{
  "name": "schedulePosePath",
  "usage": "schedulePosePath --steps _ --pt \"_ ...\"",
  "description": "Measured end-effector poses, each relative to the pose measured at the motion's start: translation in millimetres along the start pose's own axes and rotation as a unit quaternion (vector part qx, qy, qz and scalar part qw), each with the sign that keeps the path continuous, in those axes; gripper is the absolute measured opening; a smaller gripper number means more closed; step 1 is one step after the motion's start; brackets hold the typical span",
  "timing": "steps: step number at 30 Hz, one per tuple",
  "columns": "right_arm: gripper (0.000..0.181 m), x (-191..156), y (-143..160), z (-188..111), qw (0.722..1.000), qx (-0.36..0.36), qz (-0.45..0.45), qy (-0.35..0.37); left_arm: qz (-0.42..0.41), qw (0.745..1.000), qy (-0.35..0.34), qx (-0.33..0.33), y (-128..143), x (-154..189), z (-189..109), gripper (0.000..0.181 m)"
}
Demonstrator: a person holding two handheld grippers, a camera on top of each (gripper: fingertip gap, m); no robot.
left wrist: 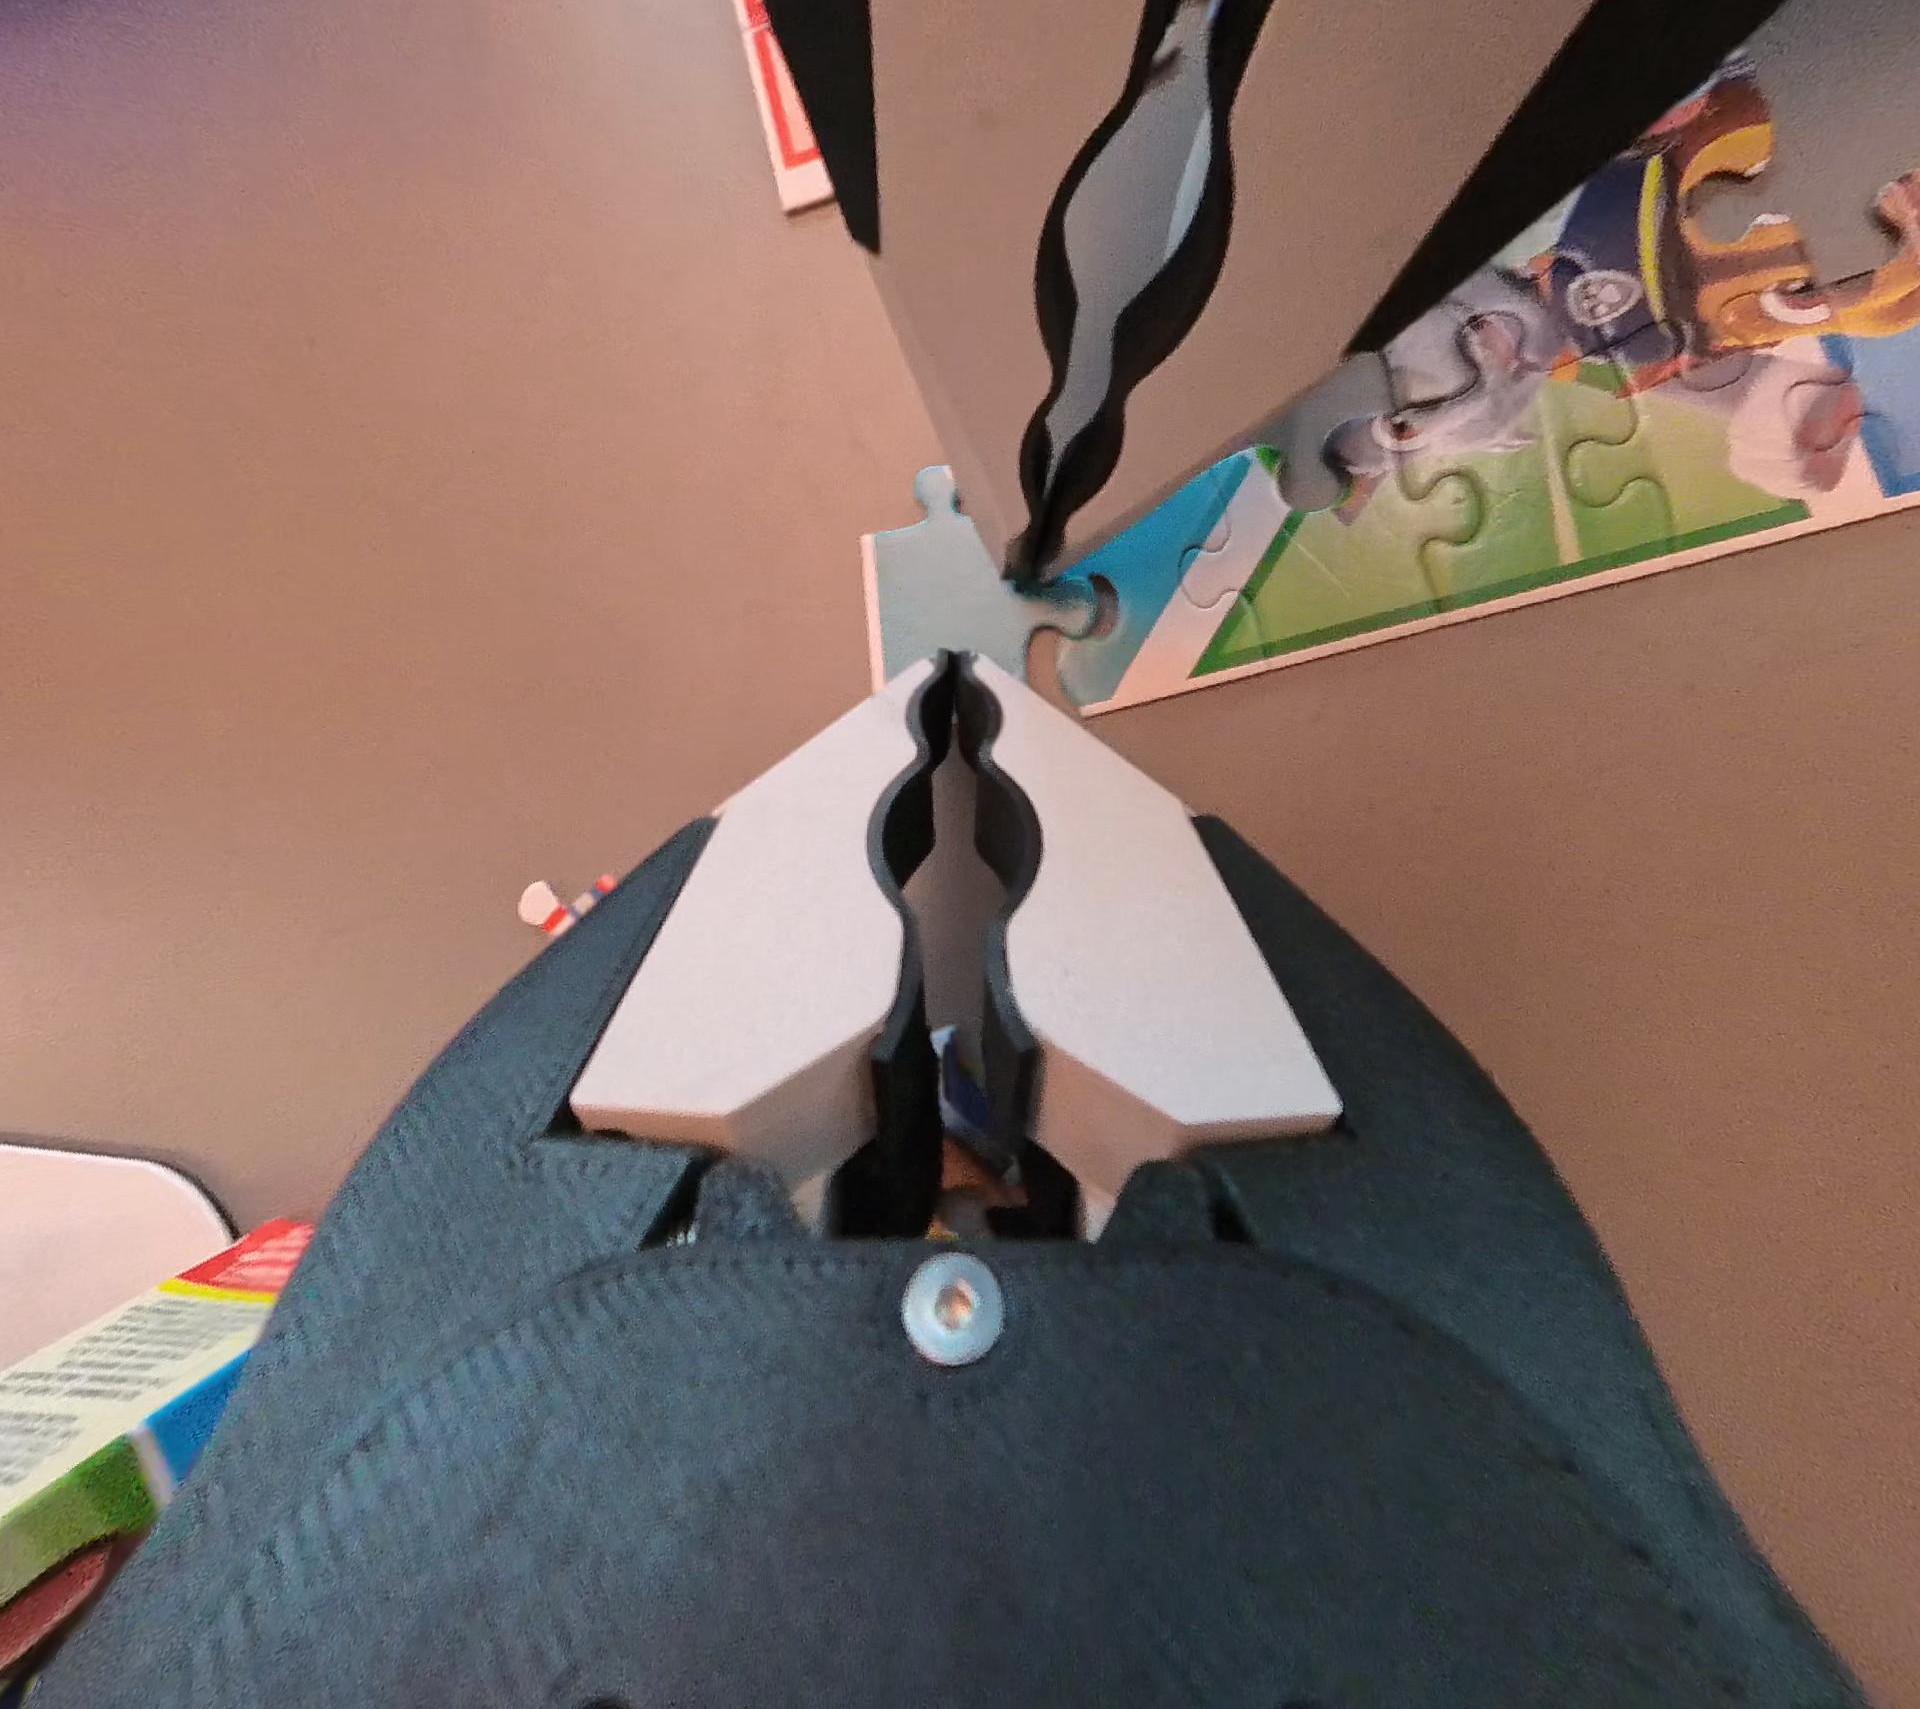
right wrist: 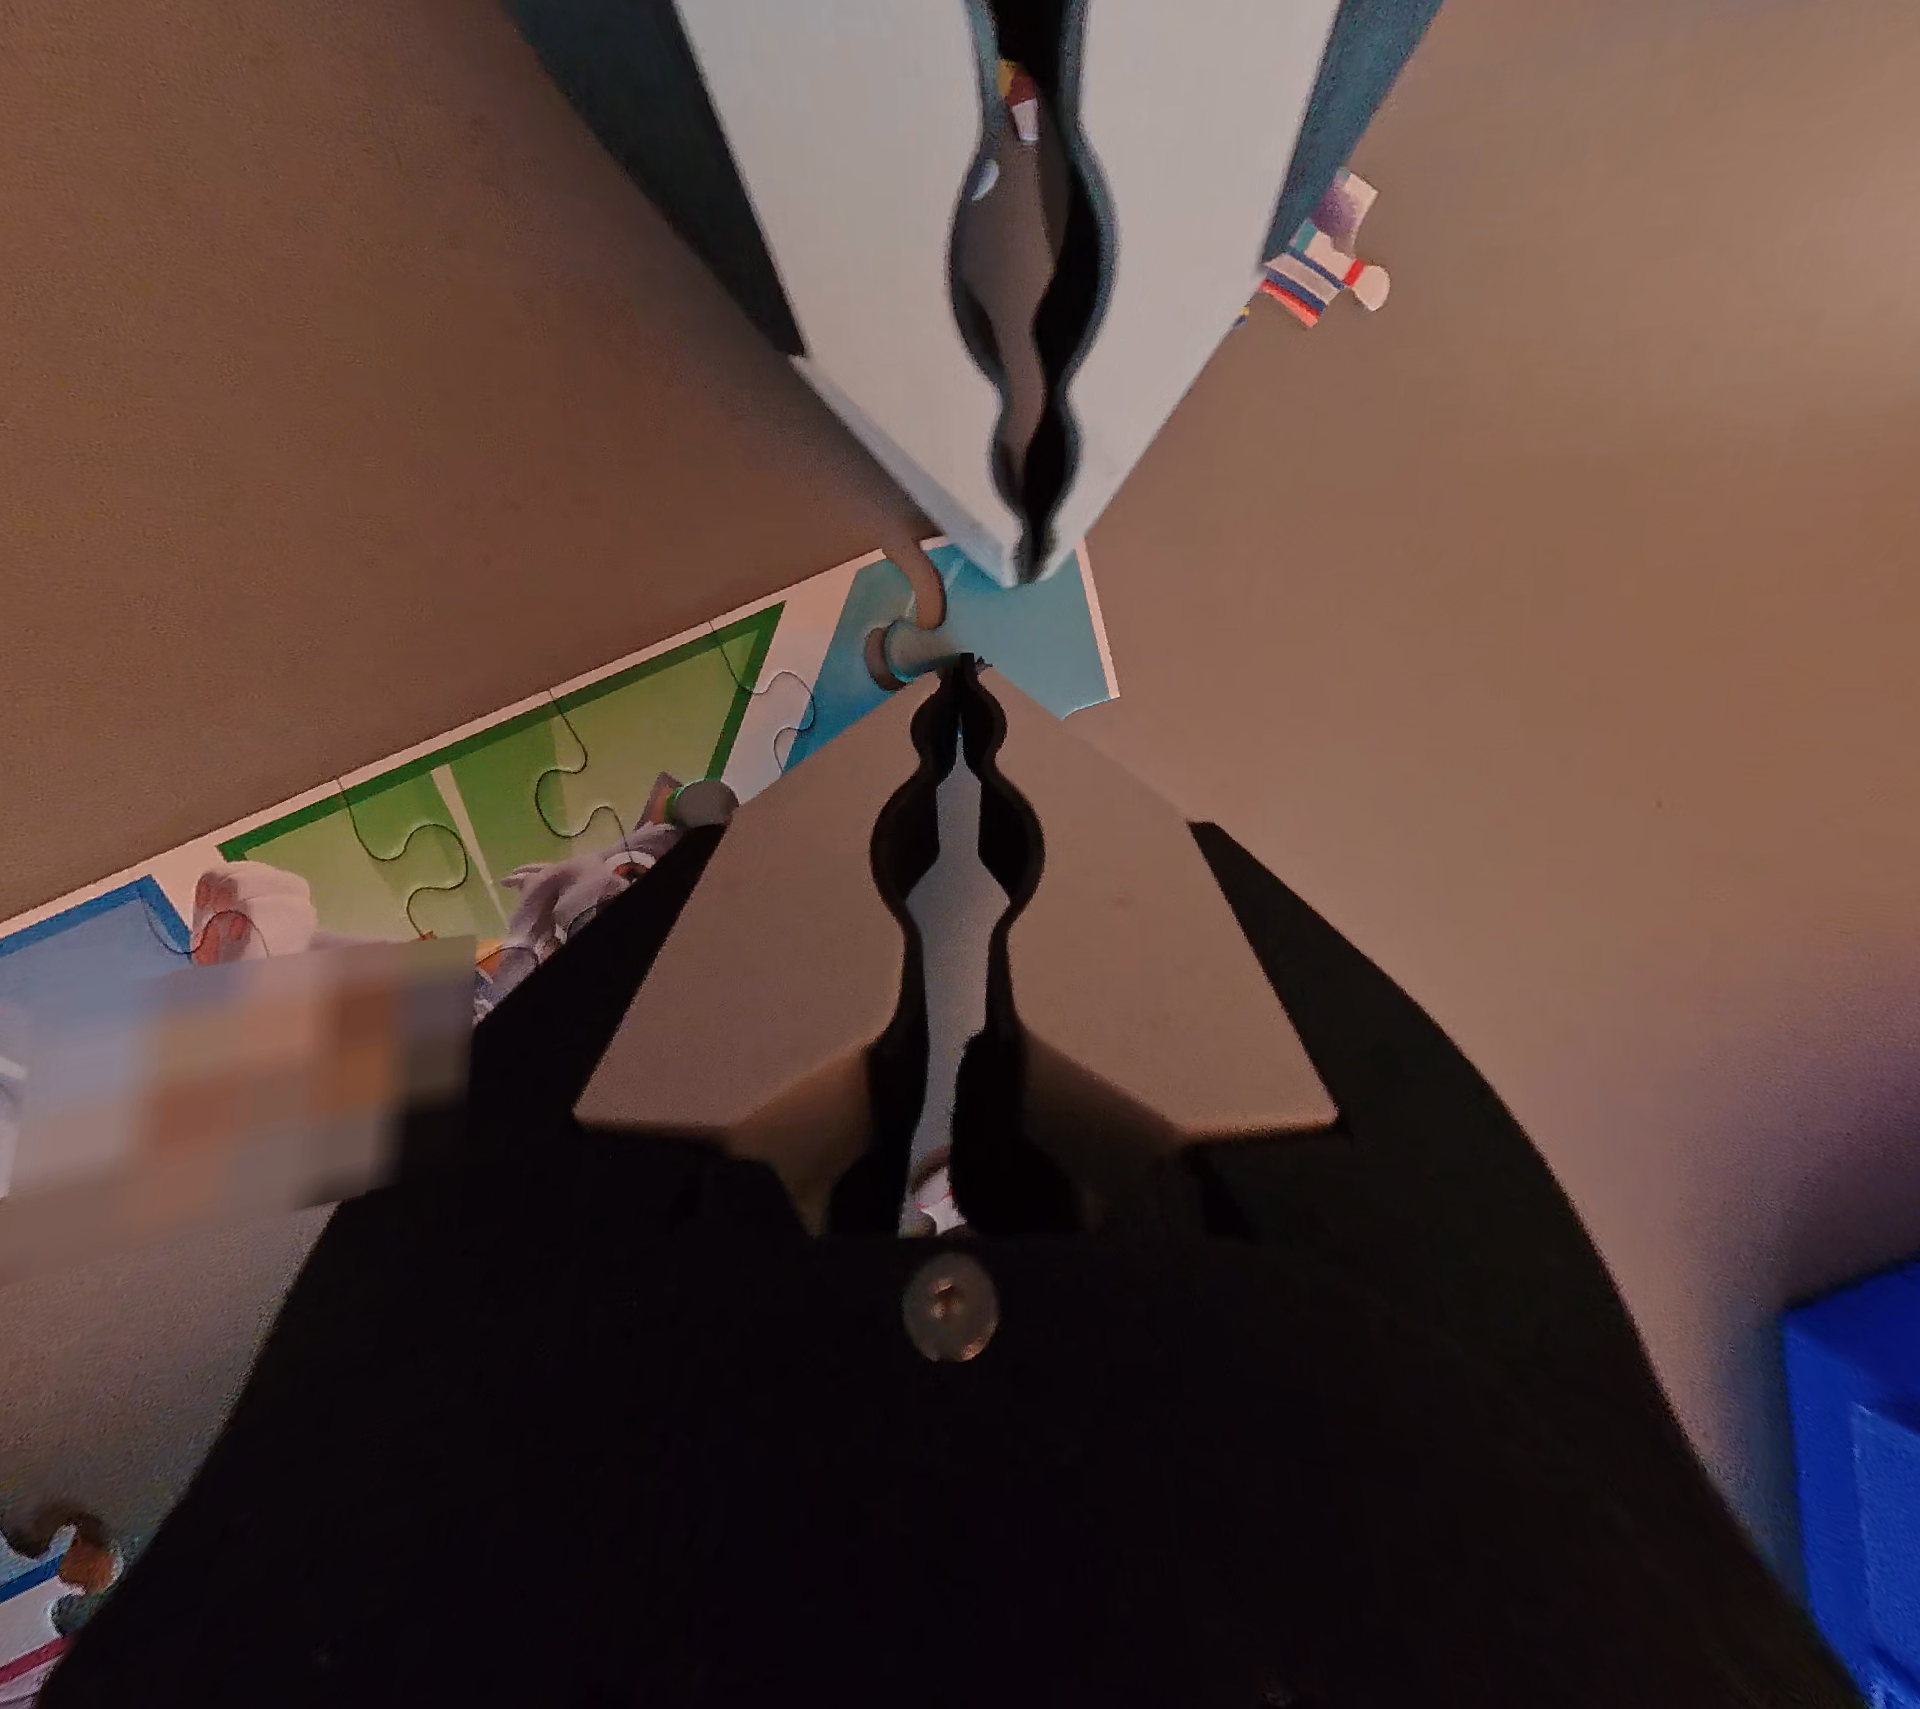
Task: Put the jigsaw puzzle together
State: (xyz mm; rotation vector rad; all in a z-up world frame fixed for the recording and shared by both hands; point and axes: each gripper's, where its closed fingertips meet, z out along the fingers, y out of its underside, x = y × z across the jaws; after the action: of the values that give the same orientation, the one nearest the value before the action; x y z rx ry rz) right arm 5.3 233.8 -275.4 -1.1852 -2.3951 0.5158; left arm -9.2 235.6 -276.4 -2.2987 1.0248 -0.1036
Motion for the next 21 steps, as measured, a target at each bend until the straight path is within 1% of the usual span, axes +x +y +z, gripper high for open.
schedulePosePath --steps 3,6,8,10,14,18,21 --pt "0.000 2.1 2.9 -4.3 1.000 -0.012 -0.007 0.014 -0.007 1.000 0.004 -0.005 1.0 1.3 -2.2 0.000" --pt "0.000 0.1 -5.2 -7.9 1.000 0.021 0.009 0.005 -0.040 0.999 -0.004 0.033 -9.5 -9.5 -6.8 0.000" --pt "0.000 1.6 -3.8 -6.2 1.000 0.022 0.019 0.006 -0.054 0.998 -0.027 0.028 -4.9 -20.3 -2.3 0.000" --pt "0.000 4.4 1.7 -1.5 0.999 0.009 0.028 0.012 -0.065 0.998 -0.011 0.018 0.5 -16.9 5.0 0.000" --pt "0.000 2.4 0.3 -0.2 0.999 0.014 0.030 0.006 -0.097 0.995 0.003 0.018 0.8 -15.6 3.8 0.000" --pt "0.000 1.6 -1.3 0.2 0.999 0.019 0.029 0.006 -0.106 0.994 0.022 0.006 4.0 -8.3 0.6 0.000" --pt "0.000 1.8 -1.2 0.7 0.999 0.023 0.031 0.008 -0.100 0.995 0.012 -0.003 5.6 -8.3 -0.5 0.000"
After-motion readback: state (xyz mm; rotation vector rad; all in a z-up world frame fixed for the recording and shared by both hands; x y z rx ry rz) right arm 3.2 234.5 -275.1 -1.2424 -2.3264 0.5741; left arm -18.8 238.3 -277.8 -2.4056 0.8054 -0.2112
